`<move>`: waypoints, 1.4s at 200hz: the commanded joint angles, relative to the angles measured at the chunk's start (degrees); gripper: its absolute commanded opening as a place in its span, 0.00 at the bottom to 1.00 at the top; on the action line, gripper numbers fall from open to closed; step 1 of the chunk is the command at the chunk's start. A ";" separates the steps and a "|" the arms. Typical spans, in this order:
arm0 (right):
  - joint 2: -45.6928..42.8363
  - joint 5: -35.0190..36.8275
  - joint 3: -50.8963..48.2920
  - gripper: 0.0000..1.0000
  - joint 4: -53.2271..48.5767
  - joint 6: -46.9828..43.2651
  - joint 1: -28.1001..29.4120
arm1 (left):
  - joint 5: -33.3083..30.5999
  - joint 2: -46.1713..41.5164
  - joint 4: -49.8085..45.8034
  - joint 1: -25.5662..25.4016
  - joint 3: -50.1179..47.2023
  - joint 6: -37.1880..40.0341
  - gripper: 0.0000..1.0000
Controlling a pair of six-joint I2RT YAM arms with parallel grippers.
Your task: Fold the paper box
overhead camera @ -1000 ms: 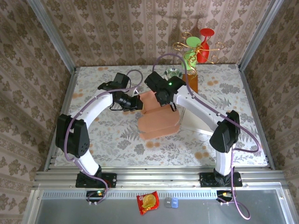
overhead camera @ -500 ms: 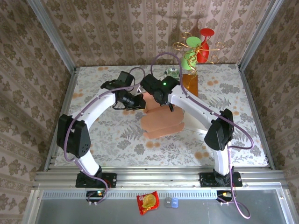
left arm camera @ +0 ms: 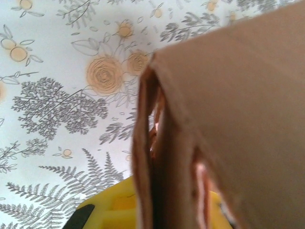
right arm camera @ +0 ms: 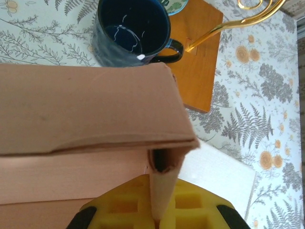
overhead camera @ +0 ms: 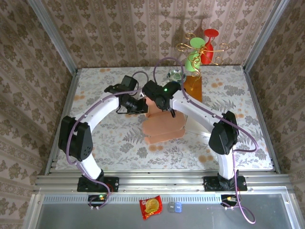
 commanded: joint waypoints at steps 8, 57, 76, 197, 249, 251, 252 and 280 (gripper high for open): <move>-2.30 2.47 -4.47 0.00 2.68 5.51 1.75 | -6.14 -3.82 9.52 0.30 -9.08 -3.43 0.05; 4.83 1.16 -1.87 0.00 -2.44 9.47 2.50 | -8.45 -1.86 21.17 0.76 -18.04 -6.87 0.13; 4.80 -0.47 -3.26 0.00 -1.00 8.82 2.51 | -8.97 -0.42 23.28 0.76 -19.55 -7.47 0.16; 6.53 -3.11 -2.70 0.00 -2.45 10.71 2.53 | -20.62 2.05 17.61 -0.46 -20.29 -10.70 0.18; 7.59 -3.02 -2.37 0.00 -3.46 12.31 2.96 | -24.42 2.23 15.85 -2.29 -20.35 -14.95 0.06; 7.57 -2.98 -2.35 0.00 -3.37 12.32 2.91 | -24.49 2.24 15.89 -2.36 -20.48 -15.13 0.05; 7.61 -3.05 -2.34 0.00 -3.36 12.32 2.94 | -24.54 2.23 15.91 -2.43 -20.57 -15.22 0.04; 7.73 -3.29 -2.52 0.00 -3.23 12.67 3.02 | -25.79 1.80 16.03 -3.67 -20.27 -16.58 0.00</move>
